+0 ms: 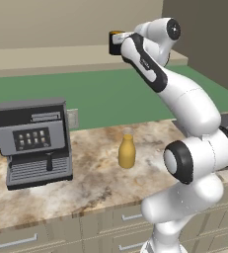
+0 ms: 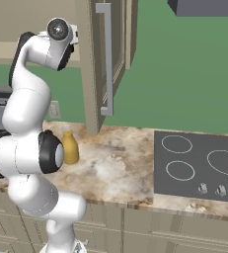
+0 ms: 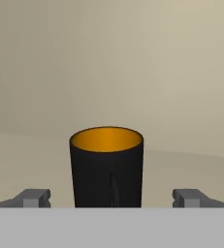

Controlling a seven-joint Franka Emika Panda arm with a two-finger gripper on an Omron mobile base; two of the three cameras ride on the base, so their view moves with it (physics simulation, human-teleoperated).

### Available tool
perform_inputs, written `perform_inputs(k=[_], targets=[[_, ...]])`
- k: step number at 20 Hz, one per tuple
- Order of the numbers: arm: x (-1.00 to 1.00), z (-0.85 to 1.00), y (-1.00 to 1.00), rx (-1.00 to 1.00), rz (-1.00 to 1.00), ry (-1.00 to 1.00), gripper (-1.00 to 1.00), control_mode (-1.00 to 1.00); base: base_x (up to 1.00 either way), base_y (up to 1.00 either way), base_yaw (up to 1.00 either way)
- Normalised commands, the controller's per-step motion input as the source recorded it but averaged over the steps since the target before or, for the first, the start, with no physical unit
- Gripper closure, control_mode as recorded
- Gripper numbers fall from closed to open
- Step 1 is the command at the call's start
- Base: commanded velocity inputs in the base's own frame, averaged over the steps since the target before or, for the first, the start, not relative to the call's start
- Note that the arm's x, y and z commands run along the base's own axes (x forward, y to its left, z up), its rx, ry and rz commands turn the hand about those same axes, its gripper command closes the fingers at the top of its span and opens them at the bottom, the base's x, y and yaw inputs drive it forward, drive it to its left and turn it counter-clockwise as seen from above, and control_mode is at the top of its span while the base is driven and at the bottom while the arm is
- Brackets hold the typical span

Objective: There is a tray on the dining counter. Grab the cup, mug, and pitcher and place them on the tray. The pitcher may be placed next to the tray if it cannot fit the tray.

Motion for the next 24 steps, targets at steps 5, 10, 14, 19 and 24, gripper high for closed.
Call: perform_inputs(k=[5,10,14,19,24], targets=[[0.14,0.0,0.0,0.0,0.0,0.0,-1.0,-1.0,0.0,0.0,0.0],[0.15,0.0,0.0,0.0,0.0,0.0,-1.0,-1.0,0.0,0.0,0.0],[0.1,-0.01,0.01,0.0,0.0,0.0,-1.0,-1.0,0.0,0.0,0.0],[0.09,-0.04,0.07,0.0,0.0,0.0,-1.0,-1.0,0.0,0.0,0.0],[0.02,-0.13,0.09,0.0,0.0,0.0,-1.0,-1.0,0.0,0.0,0.0]])
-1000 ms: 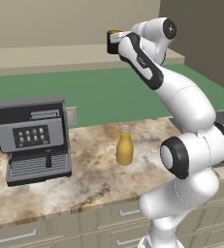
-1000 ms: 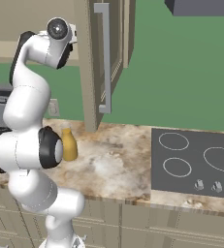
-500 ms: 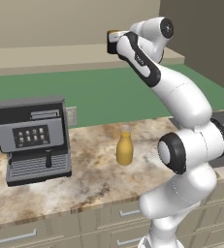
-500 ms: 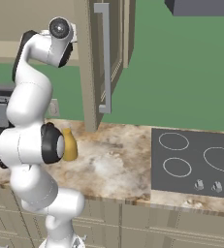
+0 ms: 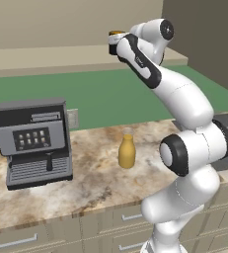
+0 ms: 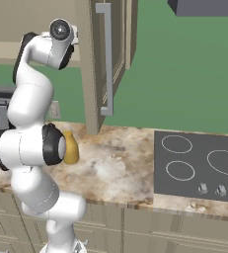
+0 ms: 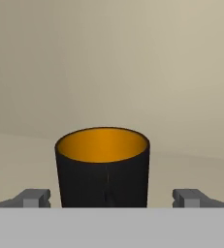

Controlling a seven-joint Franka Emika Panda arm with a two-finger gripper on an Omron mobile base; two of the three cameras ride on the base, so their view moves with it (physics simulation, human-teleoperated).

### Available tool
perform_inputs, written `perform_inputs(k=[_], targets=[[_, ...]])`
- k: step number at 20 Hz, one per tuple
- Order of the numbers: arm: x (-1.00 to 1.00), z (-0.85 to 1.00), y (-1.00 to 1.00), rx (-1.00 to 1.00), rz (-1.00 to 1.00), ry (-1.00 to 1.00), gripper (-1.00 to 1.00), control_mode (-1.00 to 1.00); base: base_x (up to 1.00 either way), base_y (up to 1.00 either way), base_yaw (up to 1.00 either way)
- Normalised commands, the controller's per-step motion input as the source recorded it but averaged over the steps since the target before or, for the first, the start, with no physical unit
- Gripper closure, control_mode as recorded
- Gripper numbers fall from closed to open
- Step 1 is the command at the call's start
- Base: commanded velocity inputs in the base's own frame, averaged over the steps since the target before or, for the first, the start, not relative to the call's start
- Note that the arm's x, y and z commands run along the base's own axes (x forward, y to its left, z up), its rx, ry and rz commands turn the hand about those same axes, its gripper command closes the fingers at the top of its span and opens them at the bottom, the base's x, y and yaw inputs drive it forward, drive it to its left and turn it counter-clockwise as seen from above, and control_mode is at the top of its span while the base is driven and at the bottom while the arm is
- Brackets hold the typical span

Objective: There is a tray on the dining counter. Grab the cup, mug, and pitcher and place them on the tray. The pitcher may be placed next to the tray if it cannot fit the tray.

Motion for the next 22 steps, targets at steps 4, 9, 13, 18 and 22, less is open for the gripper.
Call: perform_inputs(k=[4,9,13,18,22], targets=[[0.01,-0.11,0.04,0.0,0.0,0.0,-1.0,-1.0,0.0,0.0,0.0],[0.02,0.0,0.0,0.0,0.0,0.0,-1.0,-1.0,0.0,0.0,0.0],[0.11,0.0,0.0,0.0,0.0,0.0,-1.0,-1.0,0.0,0.0,0.0],[0.02,0.0,0.01,0.0,0.0,0.01,-1.0,-1.0,0.0,0.0,0.0],[0.0,0.0,0.0,0.0,0.0,0.0,-1.0,-1.0,0.0,0.0,0.0]])
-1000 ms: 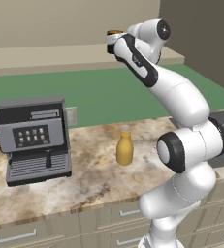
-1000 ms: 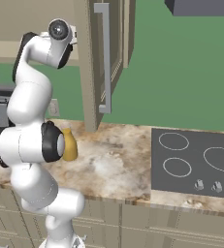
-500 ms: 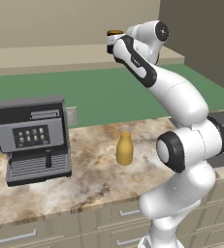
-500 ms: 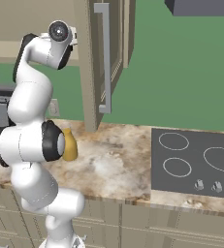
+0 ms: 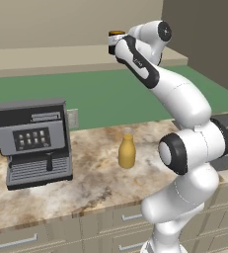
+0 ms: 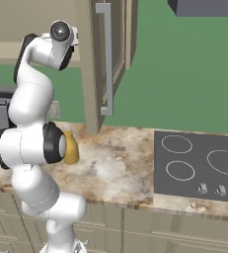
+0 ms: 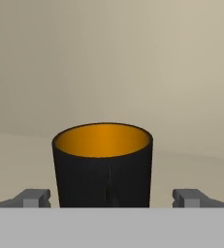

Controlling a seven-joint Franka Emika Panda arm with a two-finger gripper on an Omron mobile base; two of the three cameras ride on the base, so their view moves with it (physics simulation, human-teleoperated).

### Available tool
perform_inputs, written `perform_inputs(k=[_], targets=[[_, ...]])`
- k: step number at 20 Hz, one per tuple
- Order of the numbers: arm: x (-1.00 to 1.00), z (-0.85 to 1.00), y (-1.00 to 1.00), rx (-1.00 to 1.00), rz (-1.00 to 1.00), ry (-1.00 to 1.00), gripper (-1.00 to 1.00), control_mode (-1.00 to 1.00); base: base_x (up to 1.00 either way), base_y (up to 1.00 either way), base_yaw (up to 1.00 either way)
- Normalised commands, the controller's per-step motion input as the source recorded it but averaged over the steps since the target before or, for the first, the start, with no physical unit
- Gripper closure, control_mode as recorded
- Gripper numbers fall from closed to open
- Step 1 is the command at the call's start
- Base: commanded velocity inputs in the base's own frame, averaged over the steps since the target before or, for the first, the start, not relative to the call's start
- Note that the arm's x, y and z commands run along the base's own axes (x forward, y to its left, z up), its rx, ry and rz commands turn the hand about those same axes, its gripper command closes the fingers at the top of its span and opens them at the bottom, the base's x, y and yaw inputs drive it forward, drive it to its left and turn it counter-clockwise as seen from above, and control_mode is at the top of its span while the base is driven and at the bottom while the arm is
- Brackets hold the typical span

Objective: There is a tray on the dining counter. Grab the cup, mug, and pitcher and place them on the tray. The pitcher may be placed next to the tray if it cannot fit the tray.

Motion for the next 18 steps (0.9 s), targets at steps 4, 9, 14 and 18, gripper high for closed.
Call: perform_inputs(k=[4,9,14,18], targets=[[0.0,0.0,0.0,0.0,0.0,0.0,1.0,-1.0,0.0,0.0,0.0],[0.0,0.0,0.0,0.0,0.0,0.0,1.0,-1.0,0.0,0.0,0.0],[0.0,0.0,0.0,0.0,0.0,0.0,1.0,-1.0,0.0,0.0,0.0],[0.0,0.0,0.0,0.0,0.0,0.0,1.0,-1.0,0.0,0.0,0.0]])
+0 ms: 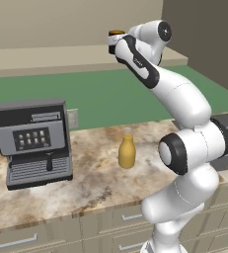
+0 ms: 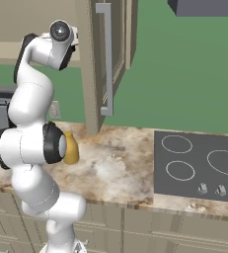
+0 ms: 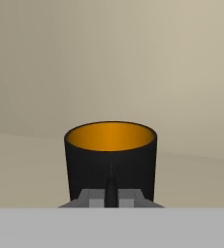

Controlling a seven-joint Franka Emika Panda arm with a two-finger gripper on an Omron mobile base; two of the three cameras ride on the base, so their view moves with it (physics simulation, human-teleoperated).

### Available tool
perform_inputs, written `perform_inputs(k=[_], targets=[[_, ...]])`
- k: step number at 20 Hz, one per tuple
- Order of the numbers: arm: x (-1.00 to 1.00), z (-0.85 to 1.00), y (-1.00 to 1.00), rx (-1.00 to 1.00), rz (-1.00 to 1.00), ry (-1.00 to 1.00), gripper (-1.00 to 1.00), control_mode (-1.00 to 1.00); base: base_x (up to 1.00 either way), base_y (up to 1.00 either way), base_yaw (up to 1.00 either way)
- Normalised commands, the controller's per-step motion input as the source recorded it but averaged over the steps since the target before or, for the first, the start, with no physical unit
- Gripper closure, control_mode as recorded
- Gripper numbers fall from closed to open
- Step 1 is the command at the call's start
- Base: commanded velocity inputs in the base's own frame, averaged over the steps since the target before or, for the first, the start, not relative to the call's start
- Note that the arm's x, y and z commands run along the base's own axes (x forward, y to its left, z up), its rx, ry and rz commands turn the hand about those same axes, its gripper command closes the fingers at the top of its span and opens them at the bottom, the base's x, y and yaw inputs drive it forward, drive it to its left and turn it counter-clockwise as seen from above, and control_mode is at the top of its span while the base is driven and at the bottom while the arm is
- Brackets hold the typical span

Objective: There is a tray on the dining counter. Grab the cup, mug, and pitcher and place them on the tray. The pitcher may be placed next to the tray if it cannot fit the tray.

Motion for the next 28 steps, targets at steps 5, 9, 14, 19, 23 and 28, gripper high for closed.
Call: perform_inputs(k=[5,9,14,19,23,28], targets=[[0.0,0.0,0.0,0.0,0.0,0.0,1.0,-1.0,0.0,0.0,0.0],[0.0,0.05,0.0,0.0,0.0,0.0,1.0,-1.0,0.0,0.0,0.0],[0.0,0.25,0.0,0.0,0.0,0.0,1.0,-1.0,0.0,0.0,0.0],[0.0,0.24,0.0,0.0,-0.02,0.0,1.0,-1.0,0.0,0.0,0.0],[0.0,0.09,0.0,0.0,-0.01,0.0,1.0,-1.0,0.0,0.0,0.0],[-0.03,0.02,0.0,0.0,-0.03,-0.01,1.0,-1.0,0.0,0.0,0.0]])
